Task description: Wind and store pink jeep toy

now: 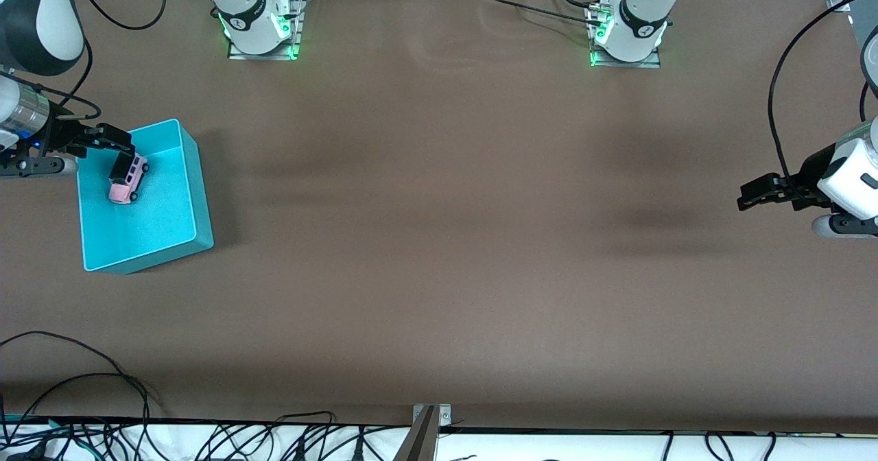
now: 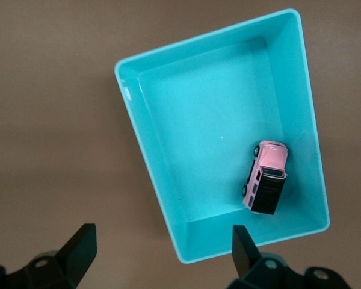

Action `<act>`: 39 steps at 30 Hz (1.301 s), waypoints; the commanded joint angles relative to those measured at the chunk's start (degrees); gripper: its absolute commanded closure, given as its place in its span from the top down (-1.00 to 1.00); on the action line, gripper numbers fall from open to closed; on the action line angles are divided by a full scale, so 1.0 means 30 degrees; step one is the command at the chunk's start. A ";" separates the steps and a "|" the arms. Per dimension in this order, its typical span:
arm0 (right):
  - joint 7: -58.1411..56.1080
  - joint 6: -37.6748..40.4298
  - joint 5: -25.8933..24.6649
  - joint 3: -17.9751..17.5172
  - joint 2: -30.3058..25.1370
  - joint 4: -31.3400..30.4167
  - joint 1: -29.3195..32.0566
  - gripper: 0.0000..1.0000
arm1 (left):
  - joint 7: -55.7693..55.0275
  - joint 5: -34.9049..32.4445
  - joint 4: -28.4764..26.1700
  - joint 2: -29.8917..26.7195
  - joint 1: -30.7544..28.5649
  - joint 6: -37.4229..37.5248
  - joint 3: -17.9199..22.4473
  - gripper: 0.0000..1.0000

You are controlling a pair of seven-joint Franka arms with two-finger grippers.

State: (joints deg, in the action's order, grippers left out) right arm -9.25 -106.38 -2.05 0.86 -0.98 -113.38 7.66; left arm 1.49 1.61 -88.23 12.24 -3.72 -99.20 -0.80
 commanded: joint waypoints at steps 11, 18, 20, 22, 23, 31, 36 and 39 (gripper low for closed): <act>0.1969 0.6338 -0.0137 -0.1459 0.1058 0.6207 -0.0794 1.00 | -0.0235 -0.0391 -0.0384 -0.0417 0.0068 0.0048 -0.0054 1.00; 0.3255 0.8361 0.0332 -0.1518 0.1440 0.8317 -0.1204 1.00 | -0.0235 -0.0391 -0.0384 -0.0388 0.0068 0.0047 -0.0054 1.00; 0.3608 0.8450 0.0391 -0.1605 0.1527 0.8786 -0.1350 1.00 | -0.0235 -0.0391 -0.0384 -0.0388 0.0068 0.0047 -0.0054 1.00; 0.3784 0.8450 0.0391 -0.1897 0.1557 0.8963 -0.1351 1.00 | -0.0235 -0.0391 -0.0384 -0.0388 0.0068 0.0047 -0.0054 1.00; 0.3814 0.8450 0.0391 -0.1986 0.1557 0.8964 -0.1351 1.00 | -0.0235 -0.0391 -0.0384 -0.0388 0.0068 0.0047 -0.0054 1.00; 0.3521 1.0499 0.0420 -0.1811 0.1586 1.0865 -0.1351 1.00 | -0.0235 -0.0391 -0.0384 -0.0388 0.0068 0.0048 -0.0054 1.00; 0.3230 1.0501 0.0420 -0.1607 0.1557 1.1044 -0.1380 1.00 | -0.0235 -0.0391 -0.0384 -0.0388 0.0068 0.0047 -0.0054 1.00; 0.2644 1.0529 0.0478 -0.1110 0.1557 1.1044 -0.1380 1.00 | -0.0235 -0.0391 -0.0384 -0.0388 0.0068 0.0047 -0.0054 1.00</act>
State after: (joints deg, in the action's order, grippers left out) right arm 0.98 -76.47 -1.60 -4.38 2.62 -82.44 3.60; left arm 1.47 1.61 -88.28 12.24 -3.72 -99.19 -0.81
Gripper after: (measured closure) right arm 0.000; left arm 0.000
